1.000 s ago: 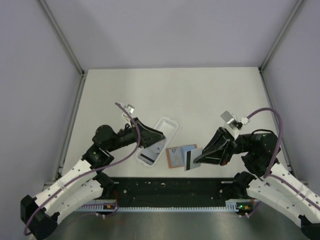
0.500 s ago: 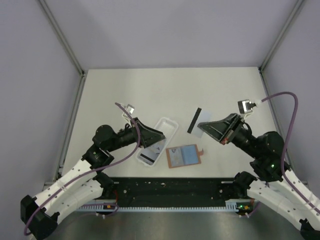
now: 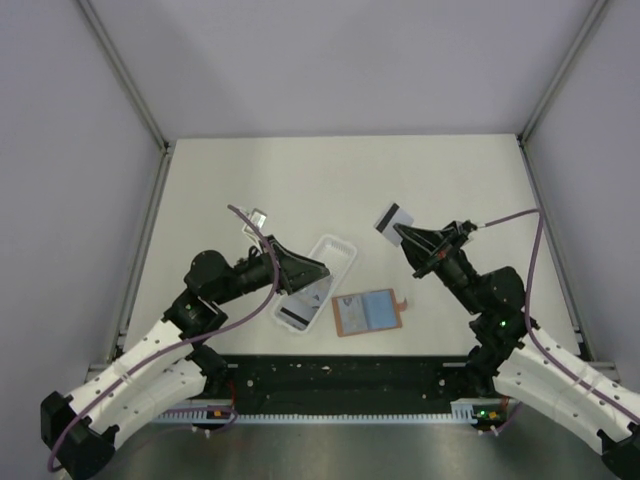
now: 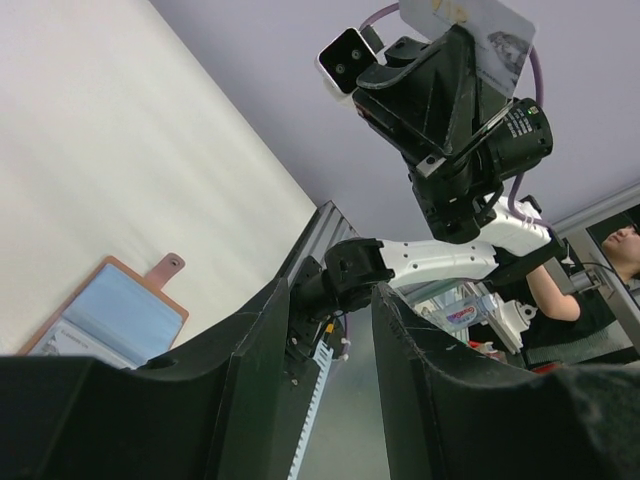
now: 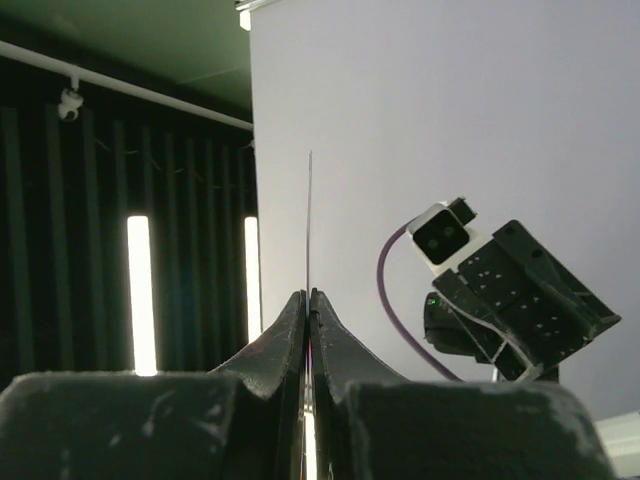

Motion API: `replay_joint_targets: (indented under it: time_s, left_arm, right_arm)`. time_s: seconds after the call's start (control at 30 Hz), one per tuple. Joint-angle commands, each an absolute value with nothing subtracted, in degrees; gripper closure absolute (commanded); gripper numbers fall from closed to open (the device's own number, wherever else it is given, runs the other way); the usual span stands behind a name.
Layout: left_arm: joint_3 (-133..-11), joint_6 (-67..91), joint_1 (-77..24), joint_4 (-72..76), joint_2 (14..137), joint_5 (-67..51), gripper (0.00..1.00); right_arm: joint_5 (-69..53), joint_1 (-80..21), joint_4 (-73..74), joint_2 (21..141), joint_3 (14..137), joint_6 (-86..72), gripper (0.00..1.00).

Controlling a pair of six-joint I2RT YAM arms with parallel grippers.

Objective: Put the credit cards into the card holder
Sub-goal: Insert the credit card into the card holder.

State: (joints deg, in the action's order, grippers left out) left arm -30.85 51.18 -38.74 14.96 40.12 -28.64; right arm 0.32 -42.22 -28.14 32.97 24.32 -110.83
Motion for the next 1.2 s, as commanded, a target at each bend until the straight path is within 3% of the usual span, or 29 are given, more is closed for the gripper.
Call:
replay_joint_targets:
  time_s: [0.0, 0.17, 0.27, 0.43, 0.57, 0.77, 0.9, 1.17]
  left_arm:
    - [-32.5, 51.7, -38.9, 16.3, 39.0, -27.7, 0.55]
    - [-32.5, 51.9, -38.9, 16.5, 39.6, -27.5, 0.55]
    - [-32.4, 52.2, -38.9, 17.6, 40.7, -27.8, 0.56]
    - [-32.2, 52.9, -38.9, 18.6, 42.6, -28.2, 0.57]
    - [-32.3, 51.1, -39.1, 17.1, 43.8, -28.0, 0.58]
    - [-34.2, 45.4, -41.6, 8.8, 46.8, -23.7, 0.62]
    - [-34.5, 43.1, -46.7, 6.8, 50.3, -16.2, 0.64]
    - [-30.6, 42.1, -55.1, 16.0, 58.7, -3.4, 0.6]
  right_arm:
    - [1.5, -42.3, -39.8, 32.3, 24.5, -125.2, 1.0]
    - [2.4, -42.3, -41.7, 32.2, 23.5, -125.8, 1.0]
    - [2.6, -42.2, -38.3, 31.3, 23.8, -118.5, 1.0]
    - [-6.3, -39.0, -13.7, 29.3, 28.3, -93.1, 1.0]
    - [-1.9, -38.5, 9.2, 31.0, 36.4, -64.4, 1.0]
    - [6.1, -38.5, 39.2, 43.9, 52.1, -40.5, 1.0]
    - [3.8, -38.5, 50.7, 54.2, 56.7, -34.2, 1.0]
    - [3.2, -38.5, 51.2, 58.5, 51.8, -31.7, 1.0]
